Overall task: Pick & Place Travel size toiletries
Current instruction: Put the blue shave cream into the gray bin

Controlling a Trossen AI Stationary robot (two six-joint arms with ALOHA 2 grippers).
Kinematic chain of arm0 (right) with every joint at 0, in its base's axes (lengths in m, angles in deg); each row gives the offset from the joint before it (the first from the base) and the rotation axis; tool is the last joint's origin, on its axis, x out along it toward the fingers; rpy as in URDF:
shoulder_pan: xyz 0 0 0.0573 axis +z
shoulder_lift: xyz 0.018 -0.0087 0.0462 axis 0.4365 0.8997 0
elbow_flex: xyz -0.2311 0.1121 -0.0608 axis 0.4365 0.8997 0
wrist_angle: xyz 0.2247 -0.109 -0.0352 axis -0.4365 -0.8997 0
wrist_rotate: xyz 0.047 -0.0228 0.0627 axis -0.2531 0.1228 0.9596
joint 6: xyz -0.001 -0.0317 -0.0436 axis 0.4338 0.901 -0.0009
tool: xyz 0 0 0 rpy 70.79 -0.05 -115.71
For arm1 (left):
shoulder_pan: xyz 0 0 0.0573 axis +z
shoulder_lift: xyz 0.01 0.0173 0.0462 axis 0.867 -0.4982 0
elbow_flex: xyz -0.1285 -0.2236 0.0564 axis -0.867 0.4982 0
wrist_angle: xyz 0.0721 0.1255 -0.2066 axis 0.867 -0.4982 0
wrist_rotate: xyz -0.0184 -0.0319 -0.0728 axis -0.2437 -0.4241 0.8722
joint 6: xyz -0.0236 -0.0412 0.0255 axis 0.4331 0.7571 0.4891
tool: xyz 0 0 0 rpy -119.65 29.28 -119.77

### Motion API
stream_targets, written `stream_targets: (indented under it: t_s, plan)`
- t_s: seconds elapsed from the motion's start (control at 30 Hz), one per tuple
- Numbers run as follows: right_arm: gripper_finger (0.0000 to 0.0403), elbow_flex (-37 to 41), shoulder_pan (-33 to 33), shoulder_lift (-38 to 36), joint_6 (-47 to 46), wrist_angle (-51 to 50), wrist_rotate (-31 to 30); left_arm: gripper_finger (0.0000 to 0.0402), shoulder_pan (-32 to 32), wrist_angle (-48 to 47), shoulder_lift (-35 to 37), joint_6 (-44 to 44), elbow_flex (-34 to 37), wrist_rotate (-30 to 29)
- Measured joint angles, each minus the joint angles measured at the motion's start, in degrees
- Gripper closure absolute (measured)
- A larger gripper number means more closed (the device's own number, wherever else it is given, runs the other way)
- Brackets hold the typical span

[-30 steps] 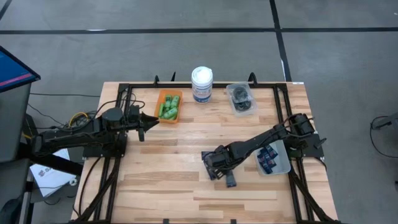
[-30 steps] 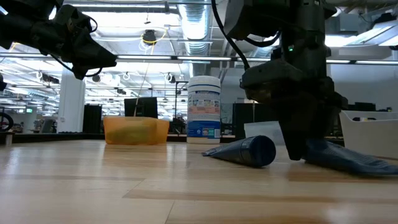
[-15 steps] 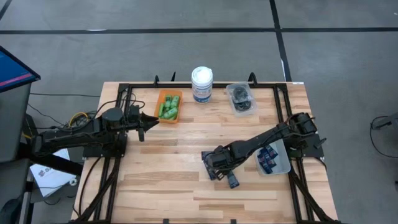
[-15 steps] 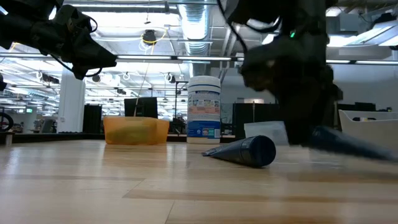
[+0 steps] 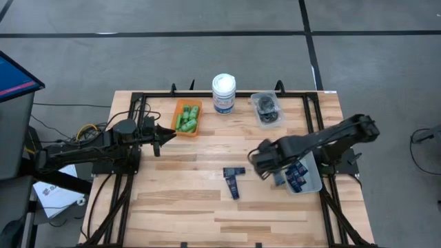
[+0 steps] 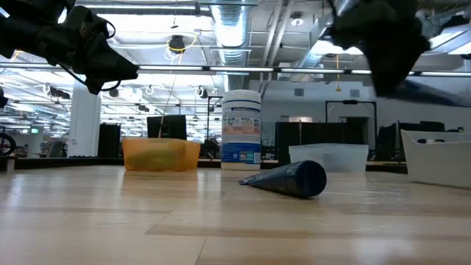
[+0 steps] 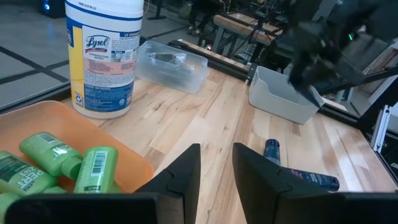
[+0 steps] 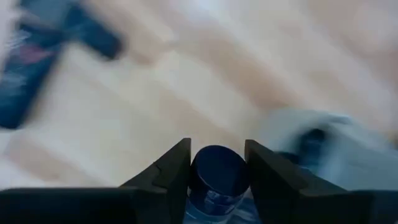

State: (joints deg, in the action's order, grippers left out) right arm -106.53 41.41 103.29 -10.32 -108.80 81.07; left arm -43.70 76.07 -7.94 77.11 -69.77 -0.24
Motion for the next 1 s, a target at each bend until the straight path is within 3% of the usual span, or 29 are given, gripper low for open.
stream_targets:
  t_s: [0.13, 0.27, 0.43, 0.6, 0.8, 1.0]
  plan:
    - [0.0286, 0.2, 0.1, -4.3, -3.3, -12.3, -4.8, 0.0312, 0.0, 0.0, 0.0, 0.0, 0.0, 0.0]
    - [0.0279, 3.8, 0.0, -7.1, -6.3, -17.2, -5.1, 0.0312, 0.0, 0.0, 0.0, 0.1, 0.0, 0.0]
    - [0.0250, 12.2, 0.1, -8.4, -10.6, -14.6, -3.5, 0.0312, 0.0, 0.0, 0.0, 0.1, 0.0, 0.0]
    - [0.0252, 17.7, 0.1, -8.3, -10.4, -8.3, -0.3, 0.0312, 0.0, 0.0, 0.0, 0.1, 0.0, 0.0]
    - [0.0230, 16.5, 0.1, -8.4, -8.6, -7.4, -0.1, 0.0312, 0.0, 0.0, 0.0, 0.0, 0.0, 0.0]
    - [0.0180, 9.7, -0.3, -10.1, 3.9, 0.2, -3.4, 0.0312, 0.0, 0.0, 0.0, 0.0, 0.0, 0.0]
